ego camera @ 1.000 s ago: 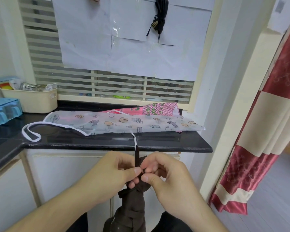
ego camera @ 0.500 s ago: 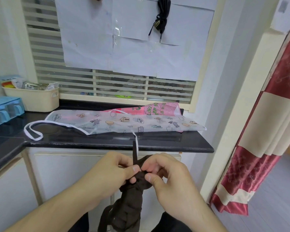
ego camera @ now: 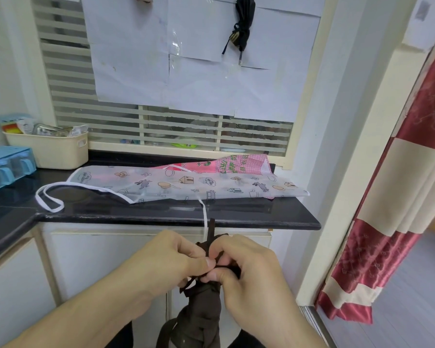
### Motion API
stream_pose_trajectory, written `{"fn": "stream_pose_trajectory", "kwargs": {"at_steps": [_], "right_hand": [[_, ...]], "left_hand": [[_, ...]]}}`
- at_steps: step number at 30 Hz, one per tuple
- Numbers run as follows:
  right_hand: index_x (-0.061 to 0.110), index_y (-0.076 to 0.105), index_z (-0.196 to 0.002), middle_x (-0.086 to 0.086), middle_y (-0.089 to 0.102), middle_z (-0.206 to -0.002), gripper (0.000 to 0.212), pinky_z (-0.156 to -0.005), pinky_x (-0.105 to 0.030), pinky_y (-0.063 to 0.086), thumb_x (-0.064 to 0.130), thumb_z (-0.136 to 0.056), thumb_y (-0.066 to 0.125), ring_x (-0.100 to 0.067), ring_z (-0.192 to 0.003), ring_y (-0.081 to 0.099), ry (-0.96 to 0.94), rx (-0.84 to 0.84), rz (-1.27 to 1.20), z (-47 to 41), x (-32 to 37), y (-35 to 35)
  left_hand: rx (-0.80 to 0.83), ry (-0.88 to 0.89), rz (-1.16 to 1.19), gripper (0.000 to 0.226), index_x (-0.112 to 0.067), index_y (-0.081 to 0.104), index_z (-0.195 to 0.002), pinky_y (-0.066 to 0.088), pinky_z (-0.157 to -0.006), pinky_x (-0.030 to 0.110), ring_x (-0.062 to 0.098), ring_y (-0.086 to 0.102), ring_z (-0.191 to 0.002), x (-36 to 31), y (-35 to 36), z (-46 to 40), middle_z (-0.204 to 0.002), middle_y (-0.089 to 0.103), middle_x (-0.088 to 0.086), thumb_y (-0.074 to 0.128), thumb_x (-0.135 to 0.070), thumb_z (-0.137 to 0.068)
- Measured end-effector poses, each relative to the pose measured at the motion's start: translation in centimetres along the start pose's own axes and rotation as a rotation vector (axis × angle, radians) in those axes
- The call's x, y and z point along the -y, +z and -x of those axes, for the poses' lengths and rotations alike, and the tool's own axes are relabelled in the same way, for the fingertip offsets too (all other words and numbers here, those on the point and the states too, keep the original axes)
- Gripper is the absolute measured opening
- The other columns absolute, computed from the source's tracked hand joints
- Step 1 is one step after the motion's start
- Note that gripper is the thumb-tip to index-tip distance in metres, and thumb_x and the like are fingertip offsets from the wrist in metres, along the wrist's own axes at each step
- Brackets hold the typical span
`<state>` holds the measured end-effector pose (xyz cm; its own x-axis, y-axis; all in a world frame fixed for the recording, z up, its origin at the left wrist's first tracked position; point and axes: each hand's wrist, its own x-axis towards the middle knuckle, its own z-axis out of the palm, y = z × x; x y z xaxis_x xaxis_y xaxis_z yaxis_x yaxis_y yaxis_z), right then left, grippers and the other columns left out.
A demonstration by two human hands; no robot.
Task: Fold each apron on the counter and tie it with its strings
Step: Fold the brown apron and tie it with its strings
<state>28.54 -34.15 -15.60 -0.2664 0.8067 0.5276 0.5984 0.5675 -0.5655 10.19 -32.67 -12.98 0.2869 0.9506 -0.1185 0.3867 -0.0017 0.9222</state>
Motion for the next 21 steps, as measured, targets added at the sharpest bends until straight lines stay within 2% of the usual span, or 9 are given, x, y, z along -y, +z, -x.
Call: {"fn": "stream_pose_trajectory", "kwargs": {"at_steps": [3,5,8,11,13,16,18,21], "right_hand": [[0.029,0.066,-0.089,0.011,0.059,-0.084,0.035,-0.069,-0.015,0.049,-0.005,-0.081,0.072,-0.008,-0.085,0.068,0.009,-0.013,-0.028,0.1,-0.2,0.0],[0.031,0.069,-0.089,0.016,0.060,-0.087,0.035,-0.066,-0.011,0.045,-0.002,-0.081,0.075,-0.007,-0.085,0.064,0.022,-0.036,-0.015,0.1,-0.4,0.0],[0.031,0.072,-0.090,0.022,0.057,-0.089,0.029,-0.067,-0.006,0.042,0.003,-0.082,0.073,-0.001,-0.085,0.061,-0.006,-0.090,0.026,0.1,-0.7,0.2],[0.031,0.073,-0.091,0.021,0.050,-0.086,0.023,-0.064,-0.005,0.039,0.011,-0.084,0.066,0.005,-0.076,0.054,-0.086,-0.127,0.137,0.3,-0.8,0.7],[0.031,0.072,-0.093,0.017,0.048,-0.087,0.020,-0.058,-0.013,0.043,0.014,-0.086,0.064,-0.001,-0.071,0.052,-0.129,-0.150,0.218,0.4,-0.5,0.8],[0.027,0.071,-0.092,0.011,0.048,-0.084,0.017,-0.051,-0.028,0.046,0.013,-0.087,0.063,-0.009,-0.068,0.050,-0.174,-0.203,0.264,0.4,-0.1,0.9],[0.025,0.070,-0.091,0.010,0.048,-0.085,0.016,-0.052,-0.029,0.046,0.011,-0.087,0.062,-0.009,-0.068,0.049,-0.185,-0.214,0.260,0.2,0.2,0.8],[0.022,0.068,-0.088,0.010,0.047,-0.086,0.014,-0.054,-0.029,0.045,0.010,-0.086,0.061,-0.010,-0.068,0.048,-0.176,-0.234,0.264,0.1,0.3,0.5]], "left_hand": [[0.063,-0.028,0.059,0.031,-0.015,0.074,-0.060,0.041,-0.071,0.028,0.009,0.051,-0.066,-0.3,-0.4,0.0,-0.063,0.059,-0.004,0.083,-0.025,-0.087],[0.086,-0.049,0.084,0.021,-0.011,0.079,-0.070,0.043,-0.070,0.026,0.008,0.053,-0.066,-0.5,-0.6,0.0,-0.067,0.063,-0.004,0.087,-0.029,-0.075],[0.067,-0.083,0.072,0.023,-0.011,0.081,-0.079,0.043,-0.069,0.026,0.011,0.054,-0.064,-0.7,-0.7,0.1,-0.066,0.064,-0.004,0.086,-0.028,-0.064],[-0.074,-0.092,-0.046,0.022,-0.021,0.081,-0.085,0.046,-0.068,0.019,0.004,0.062,-0.064,-0.5,0.0,0.3,-0.070,0.069,-0.007,0.094,-0.025,-0.068],[-0.216,-0.066,-0.139,0.023,-0.025,0.075,-0.088,0.048,-0.061,0.013,-0.003,0.063,-0.061,-0.4,0.9,0.6,-0.076,0.071,-0.007,0.092,-0.026,-0.072],[-0.389,0.082,-0.283,0.019,-0.032,0.070,-0.084,0.056,-0.077,0.022,-0.006,0.066,-0.080,0.1,1.9,0.6,-0.091,0.068,-0.015,0.087,-0.032,-0.076],[-0.441,0.149,-0.276,0.015,-0.032,0.071,-0.081,0.056,-0.081,0.025,-0.011,0.064,-0.089,0.1,2.2,0.8,-0.100,0.062,-0.023,0.085,-0.029,-0.077],[-0.476,0.255,-0.261,0.016,-0.030,0.073,-0.075,0.053,-0.075,0.018,-0.009,0.064,-0.093,0.0,2.3,0.8,-0.106,0.057,-0.024,0.087,-0.024,-0.078]]}}
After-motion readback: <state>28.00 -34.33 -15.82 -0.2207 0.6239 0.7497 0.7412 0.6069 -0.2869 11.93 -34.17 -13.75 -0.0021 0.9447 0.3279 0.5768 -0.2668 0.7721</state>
